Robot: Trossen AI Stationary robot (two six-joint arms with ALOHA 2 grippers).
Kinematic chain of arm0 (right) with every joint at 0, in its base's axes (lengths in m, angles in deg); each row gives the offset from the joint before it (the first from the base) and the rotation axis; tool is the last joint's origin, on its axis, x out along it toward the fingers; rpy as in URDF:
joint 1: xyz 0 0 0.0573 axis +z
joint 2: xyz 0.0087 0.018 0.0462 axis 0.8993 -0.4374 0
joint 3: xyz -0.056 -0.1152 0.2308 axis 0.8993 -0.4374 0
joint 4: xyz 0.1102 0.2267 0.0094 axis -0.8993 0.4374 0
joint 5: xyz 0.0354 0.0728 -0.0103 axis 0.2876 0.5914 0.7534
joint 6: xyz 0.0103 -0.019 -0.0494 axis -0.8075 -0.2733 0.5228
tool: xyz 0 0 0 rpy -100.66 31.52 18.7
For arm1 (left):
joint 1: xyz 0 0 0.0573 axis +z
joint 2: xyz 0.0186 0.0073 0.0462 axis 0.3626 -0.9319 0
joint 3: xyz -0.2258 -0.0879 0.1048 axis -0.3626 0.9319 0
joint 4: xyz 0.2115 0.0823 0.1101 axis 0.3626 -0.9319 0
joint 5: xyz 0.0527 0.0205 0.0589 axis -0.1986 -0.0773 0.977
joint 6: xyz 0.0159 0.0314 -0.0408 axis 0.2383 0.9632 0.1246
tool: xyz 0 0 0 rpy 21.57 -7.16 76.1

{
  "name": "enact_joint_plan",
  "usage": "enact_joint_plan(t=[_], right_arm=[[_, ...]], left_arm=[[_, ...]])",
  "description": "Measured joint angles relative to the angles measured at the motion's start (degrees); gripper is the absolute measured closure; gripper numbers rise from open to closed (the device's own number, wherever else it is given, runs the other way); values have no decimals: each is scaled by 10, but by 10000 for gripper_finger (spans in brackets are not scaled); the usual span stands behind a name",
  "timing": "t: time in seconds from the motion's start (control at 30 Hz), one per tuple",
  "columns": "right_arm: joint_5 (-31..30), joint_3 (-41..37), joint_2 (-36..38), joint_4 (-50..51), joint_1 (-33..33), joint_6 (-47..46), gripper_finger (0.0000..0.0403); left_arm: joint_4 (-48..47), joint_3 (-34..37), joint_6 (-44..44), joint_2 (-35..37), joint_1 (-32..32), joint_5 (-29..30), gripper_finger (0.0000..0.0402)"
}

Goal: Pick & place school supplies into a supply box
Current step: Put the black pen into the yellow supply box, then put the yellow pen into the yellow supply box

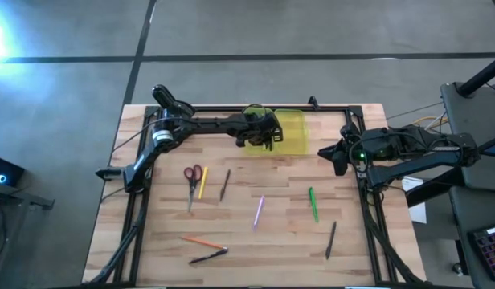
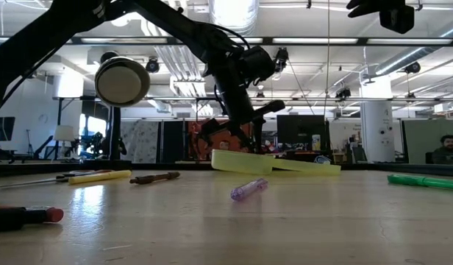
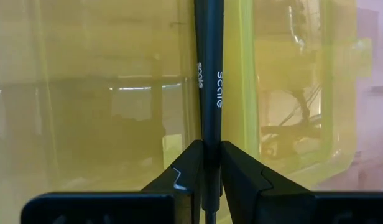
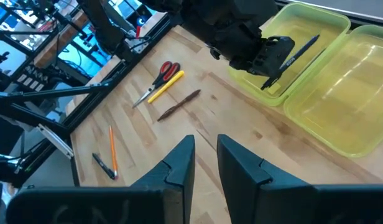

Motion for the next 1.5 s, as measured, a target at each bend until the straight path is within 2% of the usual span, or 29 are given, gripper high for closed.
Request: enact_joint_plan(t=[0.77,1.1,1.23,1.5], right_arm=[[1,0,0,-2,0,-11,342],[1,0,1,-2,0,-11,342],[1,0,1,-2,0,-11,342],[1,0,1,-2,0,-8,342]], left_arm=[[28,0,-31,0,0,5,361],[29,0,-37,0,0,-2,269],[38,0,-18,13,2,-13,260],[26,1,39,91,1,75,260]])
